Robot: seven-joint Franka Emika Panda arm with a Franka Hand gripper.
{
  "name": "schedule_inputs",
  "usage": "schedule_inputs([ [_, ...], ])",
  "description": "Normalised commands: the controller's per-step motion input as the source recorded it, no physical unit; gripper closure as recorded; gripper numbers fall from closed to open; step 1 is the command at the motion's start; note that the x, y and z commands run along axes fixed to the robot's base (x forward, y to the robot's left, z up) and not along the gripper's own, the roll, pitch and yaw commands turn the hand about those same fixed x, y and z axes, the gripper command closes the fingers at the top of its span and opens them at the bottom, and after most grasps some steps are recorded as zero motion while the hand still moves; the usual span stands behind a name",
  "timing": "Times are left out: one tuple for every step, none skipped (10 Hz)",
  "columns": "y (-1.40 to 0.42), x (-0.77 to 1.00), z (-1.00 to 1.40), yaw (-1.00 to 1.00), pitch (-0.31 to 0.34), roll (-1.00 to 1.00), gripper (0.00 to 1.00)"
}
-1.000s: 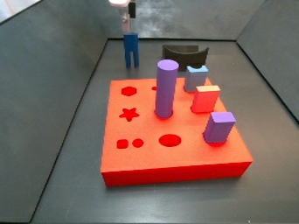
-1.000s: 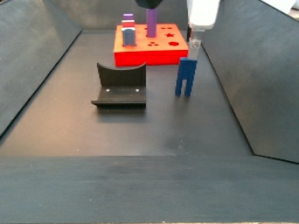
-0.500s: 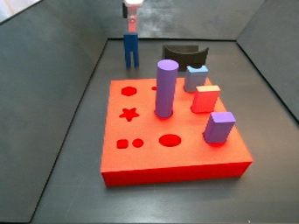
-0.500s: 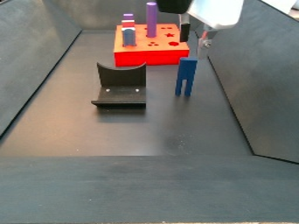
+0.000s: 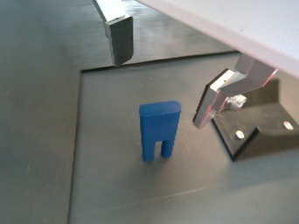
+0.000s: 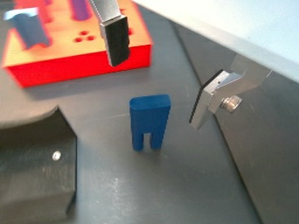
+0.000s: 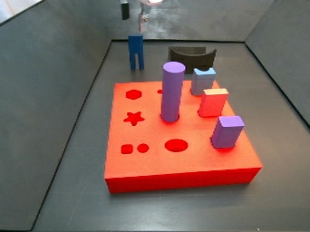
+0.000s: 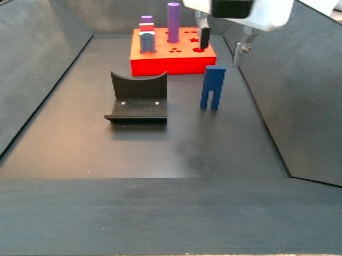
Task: Pick up the square-circle object. Move up. Place the square-circle object on the fixture. Regrasp the square-circle object. Rotate the square-circle object. Move to above the board. Insert the square-circle object.
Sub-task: Rotate the square-circle object.
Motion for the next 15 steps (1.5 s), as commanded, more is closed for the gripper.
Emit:
schedule_inputs([
  [0.00,0.04,-0.02,1.00,0.003,-0.04,0.00],
  [0.00,0.04,-0.02,1.00,0.004,-0.05,0.00],
  [0.00,0.04,-0.02,1.00,0.004,-0.05,0.00],
  [0.00,0.04,-0.02,1.00,0.004,-0.06,0.00],
  [0.00,0.04,-0.02,1.00,0.005,-0.06,0.00],
  [0.00,0.04,-0.02,1.00,0.005,-0.07,0.00],
  [0.00,0.04,-0.02,1.00,0.006,-0.07,0.00],
  [0.00,0.04,-0.02,1.00,0.007,-0.09,0.00],
  [0.00,0.04,-0.02,1.00,0.008,-0.10,0.00],
  [0.00,0.04,-0.02,1.00,0.010,-0.13,0.00],
  [0.00,0.04,-0.02,1.00,0.011,-0.15,0.00],
  [0.00,0.04,-0.02,0.79,0.013,-0.16,0.00],
  [0.00,0.04,-0.02,0.49,0.013,-0.16,0.00],
  [0.01,0.04,-0.02,0.31,0.014,-0.14,0.00],
  [0.01,0.04,-0.02,0.22,0.016,-0.12,0.00],
])
